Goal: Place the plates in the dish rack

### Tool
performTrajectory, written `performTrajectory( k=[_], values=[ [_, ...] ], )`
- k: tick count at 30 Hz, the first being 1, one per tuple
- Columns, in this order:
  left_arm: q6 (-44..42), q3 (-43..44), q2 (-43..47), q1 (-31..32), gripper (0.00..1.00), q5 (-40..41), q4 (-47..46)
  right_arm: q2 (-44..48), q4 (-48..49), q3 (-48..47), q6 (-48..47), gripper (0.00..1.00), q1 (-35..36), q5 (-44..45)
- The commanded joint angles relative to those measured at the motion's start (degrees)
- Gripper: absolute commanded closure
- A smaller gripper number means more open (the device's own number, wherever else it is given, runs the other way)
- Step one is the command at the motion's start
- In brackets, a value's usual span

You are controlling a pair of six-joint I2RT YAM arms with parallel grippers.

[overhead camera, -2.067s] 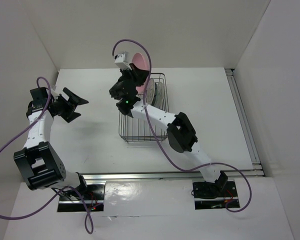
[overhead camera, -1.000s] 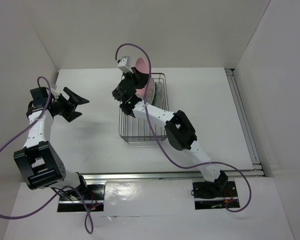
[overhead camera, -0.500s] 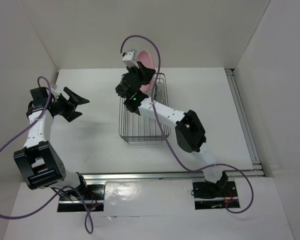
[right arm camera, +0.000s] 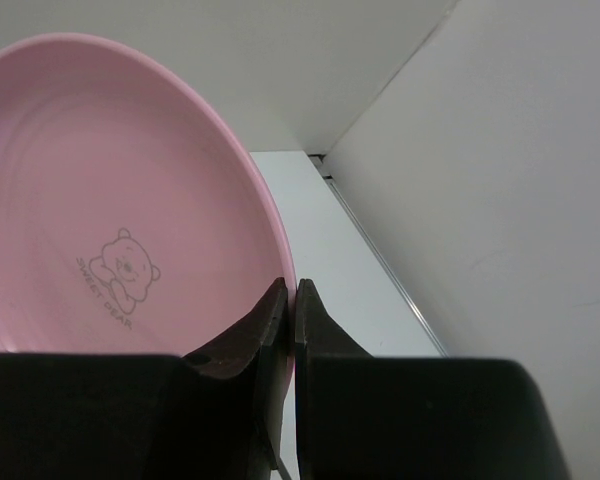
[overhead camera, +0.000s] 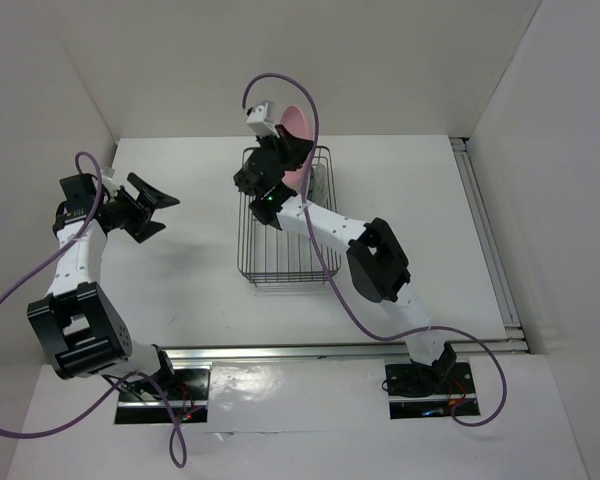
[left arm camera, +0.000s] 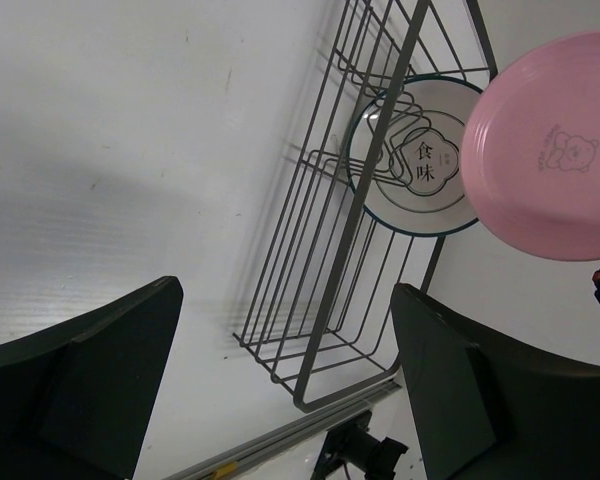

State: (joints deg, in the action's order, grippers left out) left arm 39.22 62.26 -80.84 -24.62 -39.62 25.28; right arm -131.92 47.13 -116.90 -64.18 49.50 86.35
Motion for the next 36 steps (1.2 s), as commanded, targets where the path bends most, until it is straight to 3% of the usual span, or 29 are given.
performTrajectory(
  k=[1, 36],
  values=[
    [0.0, 0.1, -0.3, -0.3, 0.01, -2.0, -1.5, 1.3, 3.6, 0.3, 0.8, 1.0, -0.5, 13.0],
    [0.0, -0.4, -0.3, -0.3, 0.01, -4.7, -3.0, -6.7, 0.5, -1.9, 0.3, 1.0, -0.5, 12.9]
  ],
)
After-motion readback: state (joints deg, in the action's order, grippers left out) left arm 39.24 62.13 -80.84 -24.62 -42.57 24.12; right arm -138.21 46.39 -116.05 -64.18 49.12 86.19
